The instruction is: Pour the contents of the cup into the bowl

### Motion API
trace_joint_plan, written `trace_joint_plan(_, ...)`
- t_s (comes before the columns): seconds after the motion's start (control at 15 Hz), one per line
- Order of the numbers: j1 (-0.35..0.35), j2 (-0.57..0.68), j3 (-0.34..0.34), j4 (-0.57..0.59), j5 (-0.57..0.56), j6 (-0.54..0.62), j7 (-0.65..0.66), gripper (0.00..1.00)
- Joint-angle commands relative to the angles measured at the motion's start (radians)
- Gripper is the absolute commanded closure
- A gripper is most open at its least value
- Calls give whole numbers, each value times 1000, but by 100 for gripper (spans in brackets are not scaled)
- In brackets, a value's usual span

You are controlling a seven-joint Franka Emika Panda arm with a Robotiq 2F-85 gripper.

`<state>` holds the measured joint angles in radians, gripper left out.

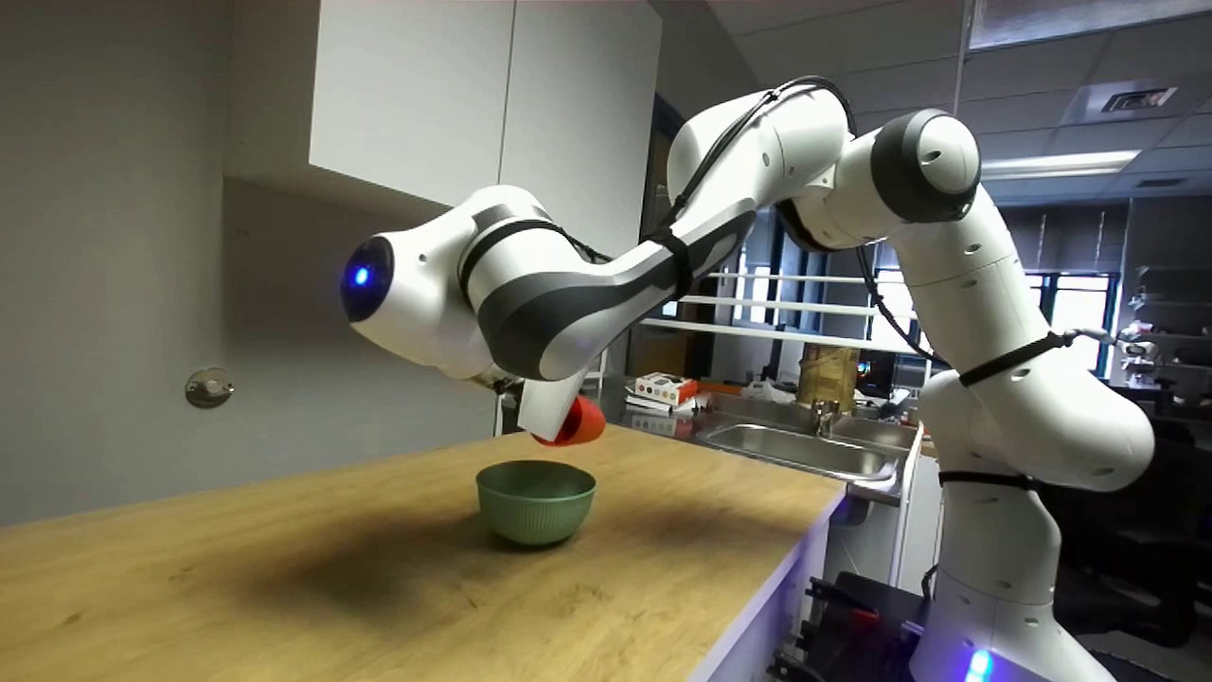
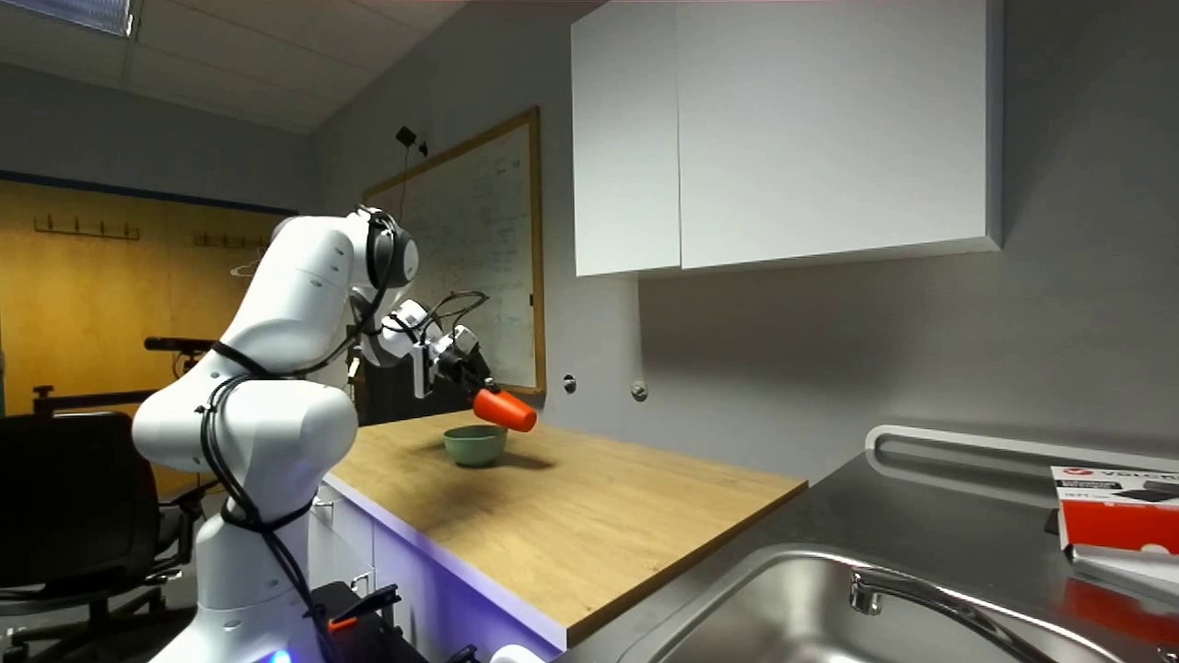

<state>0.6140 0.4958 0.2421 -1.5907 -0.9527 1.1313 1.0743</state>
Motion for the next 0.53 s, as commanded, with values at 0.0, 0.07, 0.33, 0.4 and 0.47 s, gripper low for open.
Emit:
trace_joint_plan(0.0, 70, 66, -16, 82, -111, -147, 47, 99)
trace_joint_plan(0.07, 85, 80, -20, 87, -144, -181, 61, 99)
trace_joint_plan(0.33, 117, 109, -27, 73, -249, -285, 102, 99)
trace_joint_plan(0.4, 120, 116, -27, 68, -270, -305, 111, 99)
trace_joint_plan(0.47, 122, 122, -30, 55, -299, -321, 126, 99)
